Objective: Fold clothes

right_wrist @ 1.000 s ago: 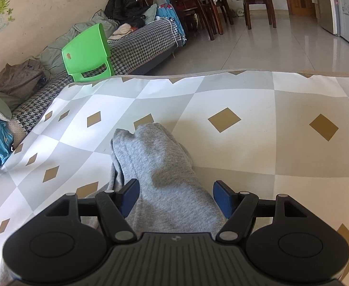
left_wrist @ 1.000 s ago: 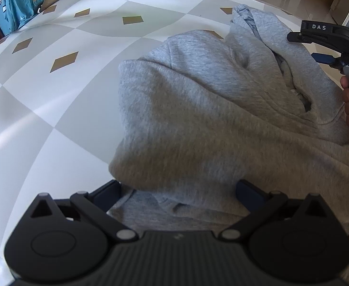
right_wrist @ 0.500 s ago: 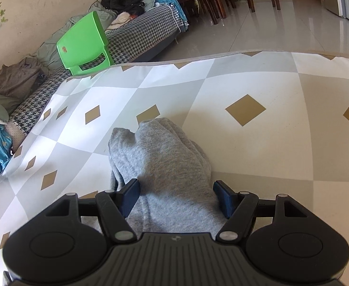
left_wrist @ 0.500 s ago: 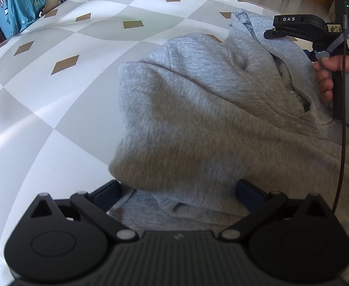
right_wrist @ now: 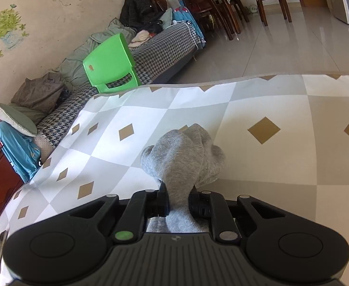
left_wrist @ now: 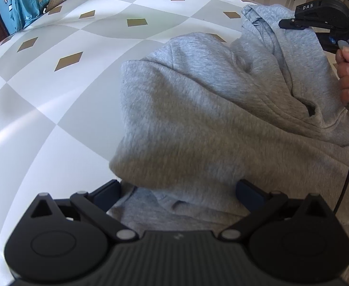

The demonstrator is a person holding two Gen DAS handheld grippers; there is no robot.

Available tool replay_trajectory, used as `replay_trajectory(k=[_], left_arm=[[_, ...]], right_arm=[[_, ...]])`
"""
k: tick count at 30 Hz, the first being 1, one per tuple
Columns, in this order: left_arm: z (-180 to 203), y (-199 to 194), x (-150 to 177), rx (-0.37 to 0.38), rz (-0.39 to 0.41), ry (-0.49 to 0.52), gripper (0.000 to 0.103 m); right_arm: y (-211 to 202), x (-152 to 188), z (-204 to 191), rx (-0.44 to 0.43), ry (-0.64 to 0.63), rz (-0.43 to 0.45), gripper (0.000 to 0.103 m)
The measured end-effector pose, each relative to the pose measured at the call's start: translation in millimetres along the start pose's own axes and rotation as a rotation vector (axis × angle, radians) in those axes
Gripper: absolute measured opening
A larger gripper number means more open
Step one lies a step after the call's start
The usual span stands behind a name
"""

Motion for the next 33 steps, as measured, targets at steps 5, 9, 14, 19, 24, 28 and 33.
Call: replay_trajectory(k=[5, 9, 14, 19, 24, 28, 33], left_arm=[[-7, -10, 1, 0.018, -0.007, -0.046, 0.103], [-20, -29, -5, 0.019, 0.044, -0.103, 0.103], [-47, -55, -18, -0.007, 0.128, -0.191, 0.103], [-83, -77, -19, -0.013, 0.175, -0.307, 0.103], [-104, -88, -4, -0.016, 0.185, -0.298, 0.103], [-110, -90, 14, 0.004, 0.152, -0.286, 0.103], [-108, -96, 27, 0.052, 0.147, -0.267, 0.103]], right_arm=[[-49, 0, -50, -0.044, -0.170, 0.020, 0.014], [-97, 12, -85, -0.062, -0.282, 0.019, 0.013], [-158, 53, -142, -0.085, -0.527, -0.028, 0.013], [-200, 133, -167, -0.121, -0.739, -0.207, 0.014], [-224, 190, -149, -0.041, -0.684, -0.422, 0.025], [-250, 194, -148, -0.003, -0.643, -0.384, 0.036], [-259, 190, -156, 0.014, -0.542, -0.308, 0.045]])
Point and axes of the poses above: each gripper's, at about its wrist camera, not at the fingertips, and y roughly the way its jaws point, z to its right, x to its underside, the point moved 3 cm from there along y, roughly the way its jaws point, and after that the axes turned 13 degrees about -x, right-handed, at the moved point
